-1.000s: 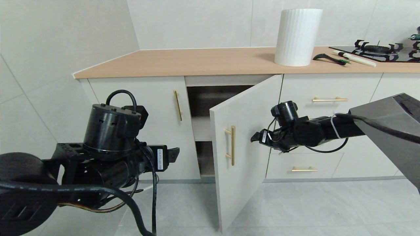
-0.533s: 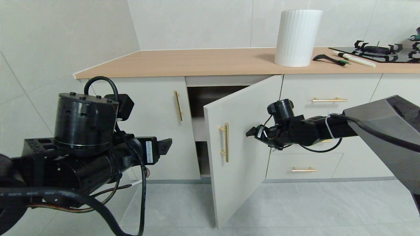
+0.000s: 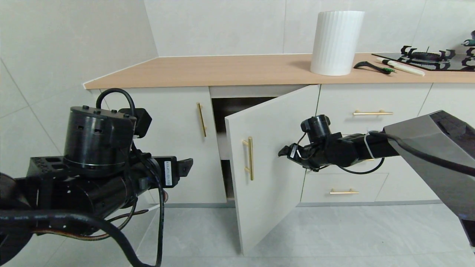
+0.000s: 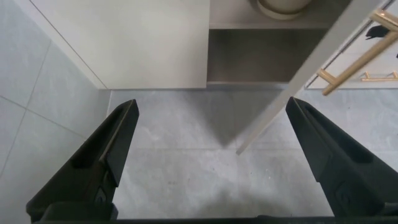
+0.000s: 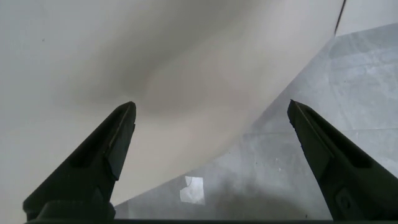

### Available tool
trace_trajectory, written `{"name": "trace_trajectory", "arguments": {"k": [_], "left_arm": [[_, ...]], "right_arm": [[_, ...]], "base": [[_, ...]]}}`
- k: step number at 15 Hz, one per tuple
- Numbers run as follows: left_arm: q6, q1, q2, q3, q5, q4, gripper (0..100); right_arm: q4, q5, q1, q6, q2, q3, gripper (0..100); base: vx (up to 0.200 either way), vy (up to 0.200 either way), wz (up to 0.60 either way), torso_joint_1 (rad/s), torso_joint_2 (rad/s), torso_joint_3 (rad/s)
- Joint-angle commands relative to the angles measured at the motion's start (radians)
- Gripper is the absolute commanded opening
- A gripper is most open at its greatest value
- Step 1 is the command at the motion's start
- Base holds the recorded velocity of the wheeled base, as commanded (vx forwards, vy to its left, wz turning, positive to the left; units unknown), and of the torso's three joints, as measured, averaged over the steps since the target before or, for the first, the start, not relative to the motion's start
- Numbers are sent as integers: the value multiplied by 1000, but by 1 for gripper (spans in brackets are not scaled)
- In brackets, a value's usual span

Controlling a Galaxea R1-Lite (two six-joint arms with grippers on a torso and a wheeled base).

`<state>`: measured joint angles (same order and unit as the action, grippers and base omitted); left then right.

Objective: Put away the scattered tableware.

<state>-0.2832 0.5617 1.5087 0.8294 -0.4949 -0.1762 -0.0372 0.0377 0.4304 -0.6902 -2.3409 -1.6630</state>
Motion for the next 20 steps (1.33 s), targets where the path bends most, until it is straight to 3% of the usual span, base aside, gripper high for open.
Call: {"name": "trace_trajectory", "arguments": {"k": [1, 20], "left_arm": [[-1, 0, -2, 1, -1, 3, 100], [-10, -3, 110, -24, -2, -5, 100]], "right_arm": [[0, 1, 1, -2, -8, -8, 100], [0, 21, 5, 1, -14, -6, 100]], "base": [[0, 0, 0, 0, 0, 0], [11, 0, 0, 0, 0, 0]]}}
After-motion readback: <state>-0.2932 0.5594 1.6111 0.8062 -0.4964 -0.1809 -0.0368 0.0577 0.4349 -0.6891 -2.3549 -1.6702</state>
